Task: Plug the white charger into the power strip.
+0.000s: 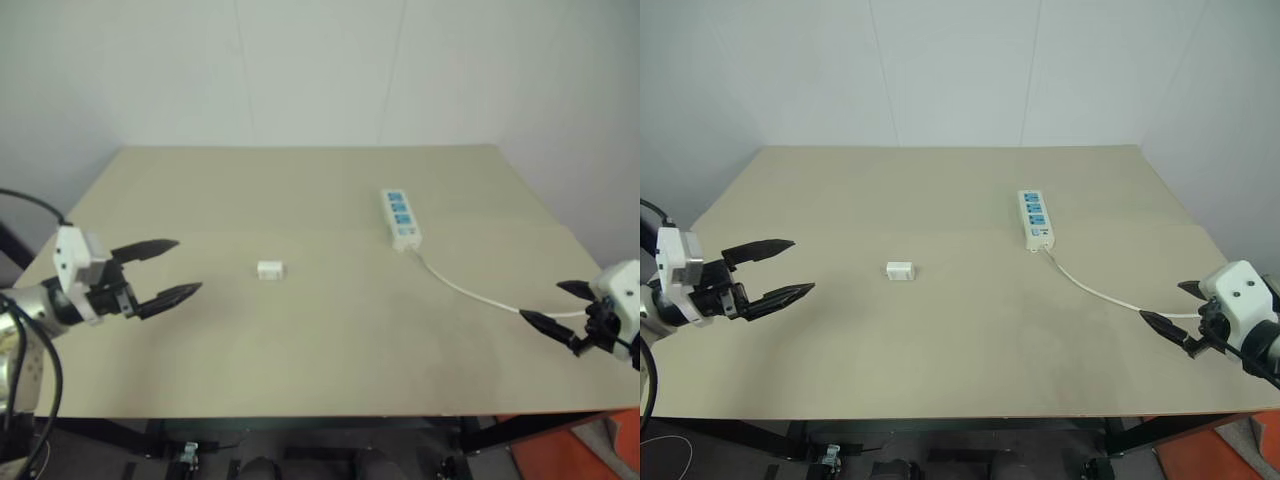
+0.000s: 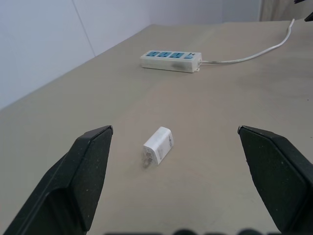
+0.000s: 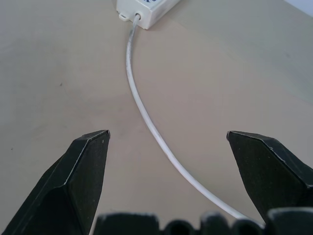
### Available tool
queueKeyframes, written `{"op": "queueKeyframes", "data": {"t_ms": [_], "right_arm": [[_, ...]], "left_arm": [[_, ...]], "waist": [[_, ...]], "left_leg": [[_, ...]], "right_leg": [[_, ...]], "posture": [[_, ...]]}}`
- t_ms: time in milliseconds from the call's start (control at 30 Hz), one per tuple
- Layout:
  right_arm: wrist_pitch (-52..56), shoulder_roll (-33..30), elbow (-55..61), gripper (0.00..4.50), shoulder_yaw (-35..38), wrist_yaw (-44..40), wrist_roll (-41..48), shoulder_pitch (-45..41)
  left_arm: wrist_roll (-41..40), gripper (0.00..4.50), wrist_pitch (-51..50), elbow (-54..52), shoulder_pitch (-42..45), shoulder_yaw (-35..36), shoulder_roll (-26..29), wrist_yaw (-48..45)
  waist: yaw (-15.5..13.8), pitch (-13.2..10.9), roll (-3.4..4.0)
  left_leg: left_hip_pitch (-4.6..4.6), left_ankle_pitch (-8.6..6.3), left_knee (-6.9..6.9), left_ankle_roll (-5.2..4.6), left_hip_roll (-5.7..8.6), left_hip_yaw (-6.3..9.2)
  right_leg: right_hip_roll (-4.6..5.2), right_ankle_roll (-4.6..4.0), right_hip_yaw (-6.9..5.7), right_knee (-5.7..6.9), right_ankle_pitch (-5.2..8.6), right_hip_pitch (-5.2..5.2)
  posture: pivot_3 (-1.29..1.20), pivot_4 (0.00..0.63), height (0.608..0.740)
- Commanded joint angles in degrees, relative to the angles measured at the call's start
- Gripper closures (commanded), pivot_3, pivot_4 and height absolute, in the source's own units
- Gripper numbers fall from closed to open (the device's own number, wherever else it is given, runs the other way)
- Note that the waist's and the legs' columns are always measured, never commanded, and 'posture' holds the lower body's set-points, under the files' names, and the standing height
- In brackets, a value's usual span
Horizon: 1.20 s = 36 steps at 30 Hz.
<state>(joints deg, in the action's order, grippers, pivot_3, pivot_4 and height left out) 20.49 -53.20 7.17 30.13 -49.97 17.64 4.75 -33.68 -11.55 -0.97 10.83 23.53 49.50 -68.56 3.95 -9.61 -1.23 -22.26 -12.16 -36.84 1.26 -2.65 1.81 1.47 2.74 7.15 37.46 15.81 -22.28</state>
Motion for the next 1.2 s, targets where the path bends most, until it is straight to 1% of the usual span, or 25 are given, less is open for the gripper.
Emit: {"op": "queueKeyframes", "data": {"t_ms": [33,367,633,700,800,900,967,1033,1100,1200], "right_arm": [[-0.53,-0.19,1.73,0.0,1.71,1.24,-0.29,0.19],[-0.1,0.24,1.63,0.0,0.92,2.21,-0.62,0.41],[0.19,-0.07,0.68,0.0,-0.38,2.14,-0.42,-1.1],[0.07,0.61,-1.18,0.0,-3.2,3.26,-1.07,-4.41],[0.72,3.54,-6.4,0.0,-9.29,6.1,-2.49,-12.68],[-1.36,7.39,-13.53,0.0,-15.42,7.93,-5.42,-20.76],[-2.95,9.15,-17.59,0.0,-17.79,8.23,-6.72,-24.28],[-6.42,12.48,-26.75,0.0,-21.12,9.41,-8.99,-30.87],[-8.96,15.66,-36.93,0.0,-23.05,10.6,-10.43,-37.91],[-13.48,18.02,-49.29,0.0,-24.73,10.91,-12.31,-45.07]], "left_arm": [[-0.98,0.03,0.09,0.05,0.97,0.46,0.55,-0.85],[-1.17,0.03,-0.3,-0.29,1.31,0.57,0.85,-1.7],[-1.12,0.03,-0.45,-1.35,-0.46,1.11,0.87,-1.85],[0.1,0.03,0.32,-1.35,-0.62,0.23,1.01,-1.8],[-0.01,0.03,0.78,-1.38,0.61,0.01,0.09,-0.6],[0.41,0.03,0.83,-1.09,1.8,-0.43,0.56,-0.17],[0.97,0.03,1.1,-0.69,2.09,-1.02,1.04,-0.68],[3.41,0.03,1.86,0.28,2.86,-2.87,1.56,-0.43],[6.34,0.03,1.82,0.7,3.42,-4.85,2.53,0.46],[8.43,0.03,1.33,0.53,3.1,-5.99,4.75,-0.04]], "waist": [[0.0,0.0,0.0],[0.01,-0.02,-0.03],[0.07,-0.02,-0.03],[0.18,-0.03,-0.06],[0.47,-0.05,-0.13],[0.29,-0.08,-0.15],[0.19,-0.09,-0.13],[0.08,-0.1,-0.14],[0.15,-0.13,-0.12],[0.28,-0.2,-0.15]], "left_leg": [[0.0,0.0,0.0,0.0,0.0,0.0],[-0.01,0.0,0.01,0.0,0.0,-0.02],[-0.02,0.0,0.03,0.0,-0.01,-0.02],[-0.02,0.0,0.04,0.0,-0.03,-0.04],[0.03,0.0,0.04,0.0,-0.07,-0.09],[-0.02,0.0,0.07,0.0,-0.09,-0.09],[-0.06,0.0,0.11,0.0,-0.08,-0.09],[-0.16,0.0,0.18,0.0,-0.08,-0.1],[-0.2,0.0,0.19,0.0,-0.05,-0.12],[-0.2,0.0,0.22,0.0,-0.05,-0.14]], "right_leg": [[0.0,0.0,0.0,-0.01,0.0,0.0],[0.0,0.0,0.01,-0.04,0.0,0.0],[0.01,0.01,0.01,-0.1,0.0,0.0],[0.0,0.02,0.02,-0.13,-0.01,0.0],[-0.03,0.03,0.06,-0.18,-0.09,0.02],[-0.05,0.01,0.05,-0.21,-0.11,-0.03],[-0.05,0.0,0.06,-0.27,-0.12,-0.05],[-0.04,-0.03,0.06,-0.33,-0.13,-0.13],[-0.01,-0.28,0.07,-0.37,-0.29,-0.16],[-0.01,-0.43,0.08,-0.37,-0.39,-0.19]], "posture": [[0.0,0.15,0.74],[0.0,0.15,0.74],[0.0,0.15,0.74],[0.0,0.15,0.74],[0.0,0.15,0.74],[0.0,0.15,0.74],[0.0,0.15,0.74],[0.0,0.15,0.74],[0.0,0.15,0.74],[0.0,0.15,0.74]]}}
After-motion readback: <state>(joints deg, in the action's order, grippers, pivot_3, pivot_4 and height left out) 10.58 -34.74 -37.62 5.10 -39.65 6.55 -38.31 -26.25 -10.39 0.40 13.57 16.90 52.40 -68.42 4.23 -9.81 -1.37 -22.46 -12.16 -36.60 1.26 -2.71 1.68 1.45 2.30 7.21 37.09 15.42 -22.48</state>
